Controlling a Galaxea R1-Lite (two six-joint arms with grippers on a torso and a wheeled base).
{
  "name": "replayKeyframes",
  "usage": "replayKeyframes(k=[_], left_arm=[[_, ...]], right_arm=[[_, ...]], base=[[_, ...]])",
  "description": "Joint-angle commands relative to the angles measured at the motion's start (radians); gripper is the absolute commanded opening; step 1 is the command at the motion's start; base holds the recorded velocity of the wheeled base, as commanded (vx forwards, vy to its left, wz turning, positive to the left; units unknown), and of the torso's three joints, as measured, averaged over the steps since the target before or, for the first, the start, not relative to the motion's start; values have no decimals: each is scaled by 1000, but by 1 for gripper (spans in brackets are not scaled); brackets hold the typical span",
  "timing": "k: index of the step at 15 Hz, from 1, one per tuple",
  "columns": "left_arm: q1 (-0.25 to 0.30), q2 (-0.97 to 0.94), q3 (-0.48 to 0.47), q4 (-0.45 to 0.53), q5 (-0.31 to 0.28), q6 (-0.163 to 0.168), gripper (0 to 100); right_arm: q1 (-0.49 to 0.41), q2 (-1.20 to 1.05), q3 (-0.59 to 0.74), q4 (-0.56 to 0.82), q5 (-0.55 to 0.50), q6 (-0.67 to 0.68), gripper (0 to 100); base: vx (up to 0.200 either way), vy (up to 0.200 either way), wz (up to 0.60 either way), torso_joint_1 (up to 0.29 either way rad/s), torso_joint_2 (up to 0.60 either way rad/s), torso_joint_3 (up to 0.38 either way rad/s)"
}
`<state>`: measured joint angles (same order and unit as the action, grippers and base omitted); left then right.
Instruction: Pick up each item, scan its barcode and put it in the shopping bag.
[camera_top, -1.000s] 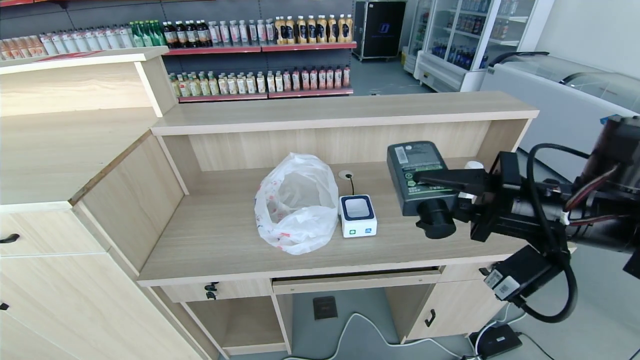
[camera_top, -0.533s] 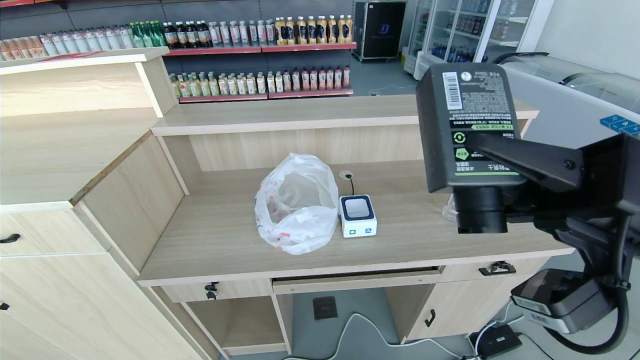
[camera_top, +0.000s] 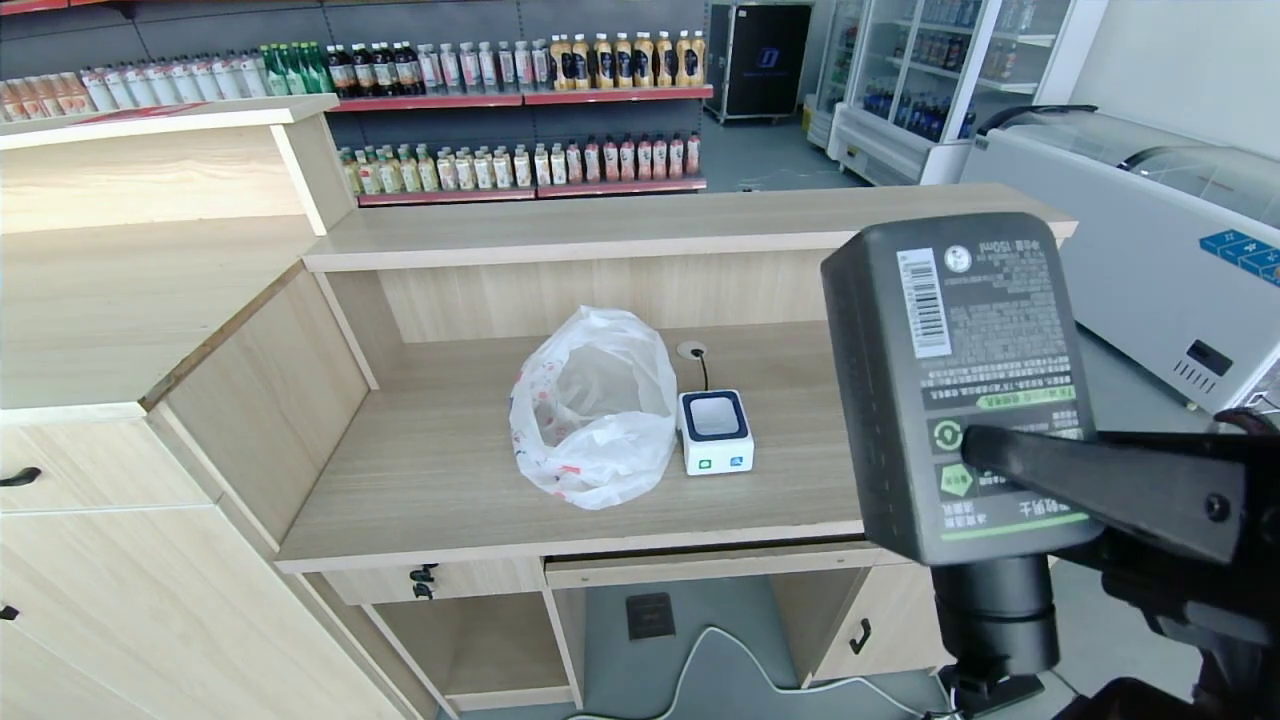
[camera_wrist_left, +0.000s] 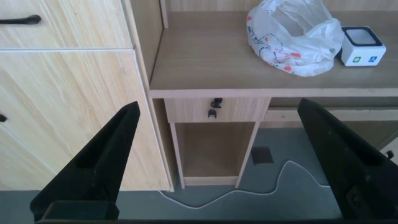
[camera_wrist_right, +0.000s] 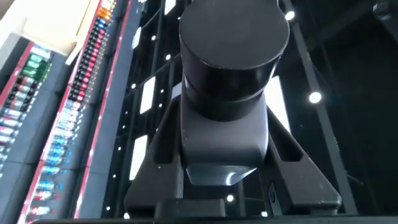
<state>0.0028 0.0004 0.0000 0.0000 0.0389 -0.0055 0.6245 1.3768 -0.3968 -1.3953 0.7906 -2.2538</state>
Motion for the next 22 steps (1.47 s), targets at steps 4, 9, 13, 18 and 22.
replayKeyframes(k=[4,9,13,18,22], left_arm=[[0,0,0,0,-1,-1,100],[0,0,0,0,-1,-1,100],[0,0,0,0,-1,-1,100],[0,0,0,0,-1,-1,100],[0,0,0,0,-1,-1,100]], right_arm=[[110,-65,23,81,-33,-73,0],[106,-130,23,193,-31,-110,0],[87,-162,19,236,-31,-110,0],[70,-166,18,239,-30,-109,0],[61,-174,21,239,-30,-109,0]], base=[[0,0,0,0,0,0],[0,0,0,0,0,0],[0,0,0,0,0,0],[0,0,0,0,0,0],[0,0,0,0,0,0]])
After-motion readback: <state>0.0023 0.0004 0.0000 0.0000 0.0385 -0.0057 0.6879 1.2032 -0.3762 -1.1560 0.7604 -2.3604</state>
